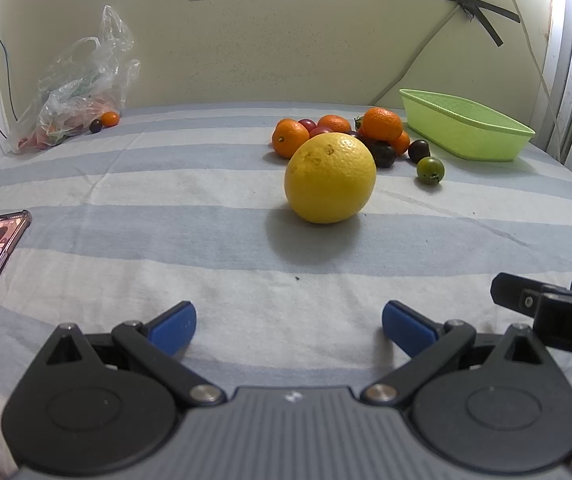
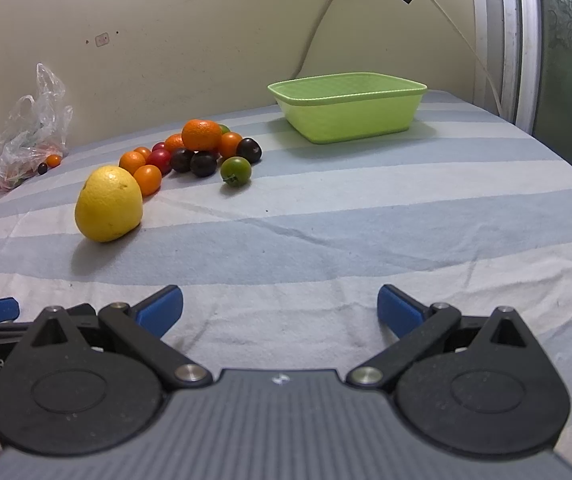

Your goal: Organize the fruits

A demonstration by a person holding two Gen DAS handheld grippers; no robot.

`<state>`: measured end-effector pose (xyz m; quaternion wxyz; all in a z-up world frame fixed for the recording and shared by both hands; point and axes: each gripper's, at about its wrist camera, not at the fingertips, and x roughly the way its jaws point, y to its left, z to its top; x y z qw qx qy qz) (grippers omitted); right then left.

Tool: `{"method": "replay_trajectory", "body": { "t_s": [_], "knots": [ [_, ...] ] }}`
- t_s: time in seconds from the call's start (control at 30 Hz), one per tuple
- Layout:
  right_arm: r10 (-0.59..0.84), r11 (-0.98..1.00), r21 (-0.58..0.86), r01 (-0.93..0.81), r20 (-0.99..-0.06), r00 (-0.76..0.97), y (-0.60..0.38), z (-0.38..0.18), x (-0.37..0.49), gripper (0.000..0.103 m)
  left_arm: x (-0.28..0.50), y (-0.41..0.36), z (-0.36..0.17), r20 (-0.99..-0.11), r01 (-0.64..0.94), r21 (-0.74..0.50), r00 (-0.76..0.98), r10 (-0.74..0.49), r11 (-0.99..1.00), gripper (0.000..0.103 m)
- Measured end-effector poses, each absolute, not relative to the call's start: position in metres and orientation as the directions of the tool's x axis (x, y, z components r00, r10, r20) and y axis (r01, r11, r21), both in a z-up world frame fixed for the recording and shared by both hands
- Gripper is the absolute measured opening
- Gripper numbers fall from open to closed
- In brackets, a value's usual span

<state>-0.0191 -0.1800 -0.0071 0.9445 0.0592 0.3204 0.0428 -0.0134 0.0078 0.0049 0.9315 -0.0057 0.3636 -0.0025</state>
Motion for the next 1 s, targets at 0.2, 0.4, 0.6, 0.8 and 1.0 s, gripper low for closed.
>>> {"method": "replay_trajectory", "body": {
  "t_s": [0.2, 0.4, 0.6, 0.8, 1.0],
  "knots": [
    [0.119, 0.989, 0.140, -0.041, -0.603, 0.789, -0.180, -0.007, -0.019, 0.103, -0.013, 0.008, 0.005, -0.679, 0.003, -0.011, 0.734, -0.010, 1.000, 0.103],
    [0.114, 0.990, 0.139, -0.036, -0.612, 0.783, -0.180, -0.007, -0.018, 0.103, -0.015, 0.011, 0.009, -0.677, 0.009, -0.012, 0.736, -0.014, 1.000, 0.103],
    [0.120, 0.990, 0.135, -0.045, -0.624, 0.772, -0.179, -0.006, -0.013, 0.103, -0.014, 0.010, 0.012, -0.668, 0.023, 0.003, 0.744, -0.015, 1.000, 0.103],
    [0.182, 0.977, 0.192, -0.091, -0.532, 0.827, -0.187, 0.013, -0.020, 0.103, -0.005, 0.021, 0.031, -0.624, 0.047, 0.004, 0.781, -0.034, 0.999, 0.103],
    [0.236, 0.972, 0.104, -0.211, -0.444, 0.864, -0.175, 0.024, -0.020, 0.103, 0.013, 0.042, 0.043, -0.566, 0.100, -0.018, 0.819, -0.093, 0.995, 0.103]
  ]
}}
